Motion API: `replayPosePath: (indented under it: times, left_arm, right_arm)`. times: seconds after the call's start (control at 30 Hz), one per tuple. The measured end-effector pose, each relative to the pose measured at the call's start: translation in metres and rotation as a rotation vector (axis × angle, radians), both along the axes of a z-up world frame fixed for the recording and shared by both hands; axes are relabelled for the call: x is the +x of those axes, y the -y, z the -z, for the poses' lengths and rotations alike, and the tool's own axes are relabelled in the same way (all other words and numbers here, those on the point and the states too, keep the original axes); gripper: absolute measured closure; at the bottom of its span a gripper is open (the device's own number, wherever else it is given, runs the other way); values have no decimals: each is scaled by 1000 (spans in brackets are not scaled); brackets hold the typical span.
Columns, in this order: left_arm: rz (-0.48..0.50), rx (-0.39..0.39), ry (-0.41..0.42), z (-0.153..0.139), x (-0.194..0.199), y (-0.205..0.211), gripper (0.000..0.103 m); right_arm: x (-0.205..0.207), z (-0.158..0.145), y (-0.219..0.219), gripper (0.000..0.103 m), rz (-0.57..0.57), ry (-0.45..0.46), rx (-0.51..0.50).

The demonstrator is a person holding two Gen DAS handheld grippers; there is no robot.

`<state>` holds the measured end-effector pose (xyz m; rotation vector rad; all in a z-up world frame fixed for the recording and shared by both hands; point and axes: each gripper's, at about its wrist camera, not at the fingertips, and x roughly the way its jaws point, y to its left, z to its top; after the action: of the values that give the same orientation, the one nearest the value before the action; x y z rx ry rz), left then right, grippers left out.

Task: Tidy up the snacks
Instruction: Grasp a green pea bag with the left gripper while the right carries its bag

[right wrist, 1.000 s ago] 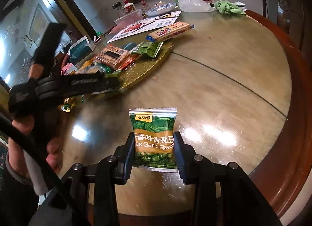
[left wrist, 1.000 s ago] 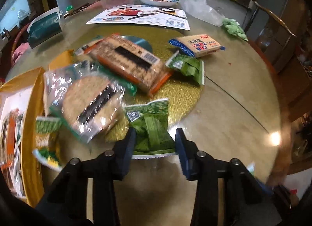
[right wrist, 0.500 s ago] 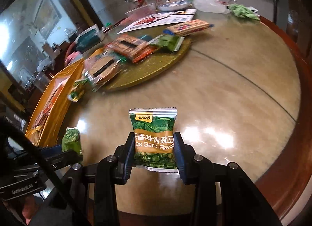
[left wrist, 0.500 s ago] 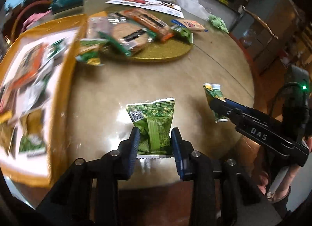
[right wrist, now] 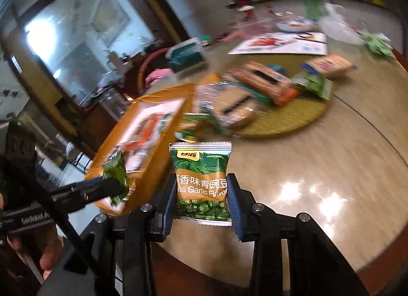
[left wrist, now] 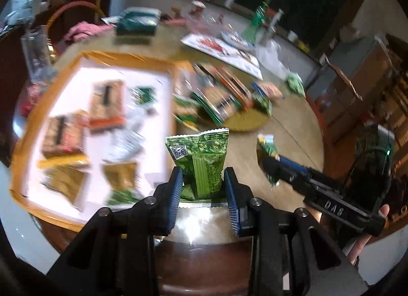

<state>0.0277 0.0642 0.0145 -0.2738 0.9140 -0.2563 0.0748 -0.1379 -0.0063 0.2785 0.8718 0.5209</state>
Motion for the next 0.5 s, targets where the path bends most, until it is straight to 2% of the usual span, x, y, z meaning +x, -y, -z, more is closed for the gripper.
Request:
replayPosePath:
  times: [0.13, 0.27, 0.5]
  left_arm:
    - [-103, -5, 32, -12, 10, -46, 68]
    - [-164, -16, 36, -17, 31, -82, 68]
    - [-237, -33, -16, -4, 79, -132, 68]
  right_arm:
    - [15, -9, -31, 66, -65, 9, 18]
    - [41, -21, -54, 66, -99, -1, 77]
    - [89, -26, -111, 66, -130, 5, 3]
